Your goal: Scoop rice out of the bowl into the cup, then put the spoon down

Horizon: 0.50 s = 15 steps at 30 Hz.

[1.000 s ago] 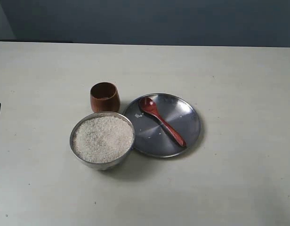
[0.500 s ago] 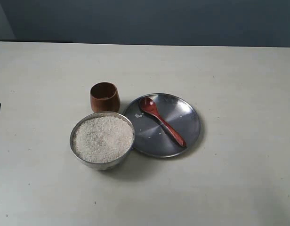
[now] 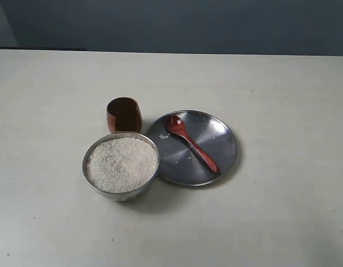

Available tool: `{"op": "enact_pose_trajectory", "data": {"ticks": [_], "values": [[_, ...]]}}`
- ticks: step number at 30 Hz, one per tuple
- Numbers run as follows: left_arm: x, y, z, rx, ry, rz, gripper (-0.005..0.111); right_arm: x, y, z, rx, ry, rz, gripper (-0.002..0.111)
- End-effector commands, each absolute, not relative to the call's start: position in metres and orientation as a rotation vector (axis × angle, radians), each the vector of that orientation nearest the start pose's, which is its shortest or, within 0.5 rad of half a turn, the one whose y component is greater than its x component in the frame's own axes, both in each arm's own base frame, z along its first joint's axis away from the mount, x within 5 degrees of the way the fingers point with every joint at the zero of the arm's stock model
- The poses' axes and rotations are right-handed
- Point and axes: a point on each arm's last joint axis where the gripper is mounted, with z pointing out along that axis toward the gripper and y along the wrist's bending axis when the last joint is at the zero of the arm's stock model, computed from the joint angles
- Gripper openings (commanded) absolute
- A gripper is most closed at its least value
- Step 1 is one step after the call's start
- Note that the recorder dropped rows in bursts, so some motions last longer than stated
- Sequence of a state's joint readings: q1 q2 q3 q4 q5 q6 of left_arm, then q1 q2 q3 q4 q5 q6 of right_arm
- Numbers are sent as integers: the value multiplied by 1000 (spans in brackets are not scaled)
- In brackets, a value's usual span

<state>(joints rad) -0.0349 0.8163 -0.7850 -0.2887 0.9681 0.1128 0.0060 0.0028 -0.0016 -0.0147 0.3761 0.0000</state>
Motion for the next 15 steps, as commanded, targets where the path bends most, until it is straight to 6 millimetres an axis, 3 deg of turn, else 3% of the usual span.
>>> {"op": "enact_pose_trajectory", "data": {"ticks": [1,15], "values": [[122,-25,333,86,2371,-319,0,53,0,181,-14,1844,-18,0],[56,-23,359,120,2081,-296,0,53,0,181,-14,1844,-18,0]]}}
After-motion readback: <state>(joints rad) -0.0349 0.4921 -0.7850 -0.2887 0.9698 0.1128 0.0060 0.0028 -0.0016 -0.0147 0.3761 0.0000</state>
